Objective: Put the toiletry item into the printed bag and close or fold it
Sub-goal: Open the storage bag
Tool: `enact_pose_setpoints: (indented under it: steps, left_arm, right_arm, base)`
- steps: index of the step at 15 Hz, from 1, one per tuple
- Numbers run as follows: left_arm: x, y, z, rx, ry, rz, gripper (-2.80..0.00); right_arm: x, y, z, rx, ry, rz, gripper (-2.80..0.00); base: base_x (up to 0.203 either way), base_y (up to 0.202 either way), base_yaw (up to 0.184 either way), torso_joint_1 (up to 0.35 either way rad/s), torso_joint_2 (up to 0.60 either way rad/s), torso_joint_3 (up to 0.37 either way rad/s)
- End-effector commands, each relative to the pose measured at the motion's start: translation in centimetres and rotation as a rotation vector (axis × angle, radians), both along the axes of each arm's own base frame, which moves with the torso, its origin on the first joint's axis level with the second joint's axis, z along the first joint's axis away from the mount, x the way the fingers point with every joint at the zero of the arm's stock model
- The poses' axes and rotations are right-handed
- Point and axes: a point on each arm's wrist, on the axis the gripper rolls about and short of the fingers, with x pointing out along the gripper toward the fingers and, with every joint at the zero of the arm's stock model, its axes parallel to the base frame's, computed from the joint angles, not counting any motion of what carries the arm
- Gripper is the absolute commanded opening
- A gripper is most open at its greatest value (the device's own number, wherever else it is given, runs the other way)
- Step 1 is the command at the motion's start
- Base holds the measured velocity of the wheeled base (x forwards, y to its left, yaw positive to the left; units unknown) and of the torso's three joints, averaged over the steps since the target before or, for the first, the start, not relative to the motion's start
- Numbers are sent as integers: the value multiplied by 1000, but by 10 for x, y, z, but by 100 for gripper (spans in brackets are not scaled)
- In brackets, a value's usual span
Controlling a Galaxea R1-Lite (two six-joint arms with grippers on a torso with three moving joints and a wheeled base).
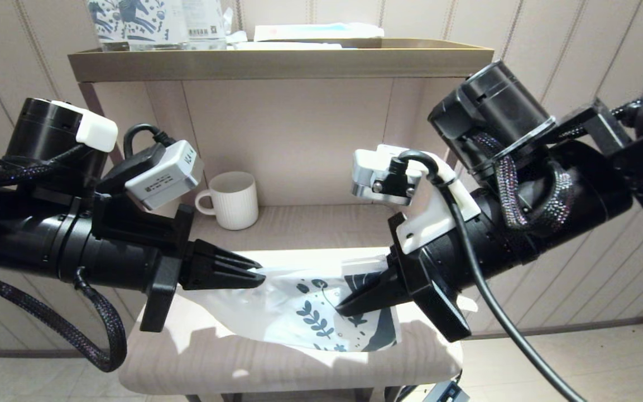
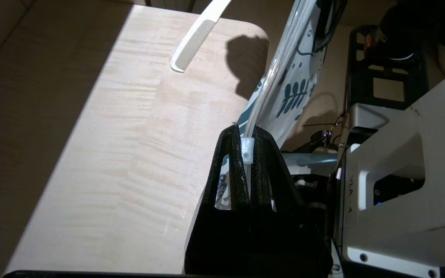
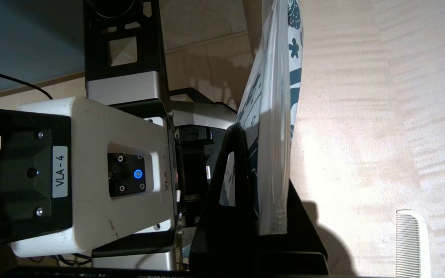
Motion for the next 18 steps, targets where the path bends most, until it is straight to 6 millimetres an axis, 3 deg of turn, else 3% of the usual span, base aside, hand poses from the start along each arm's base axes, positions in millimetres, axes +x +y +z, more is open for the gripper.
enact_pose_setpoints:
  steps: [1,18]
  left_arm:
    - [2,1,-2,2,6,3,-280]
    - [-6,22,-22,35,49,60,-280]
  right_arm:
    - [-7,-6,3,7,-5,4,-280]
    - [-23,-33,10,22,-21,-34,-280]
  base:
    - [0,0,0,0,0,0]
    - [0,0,0,0,0,0]
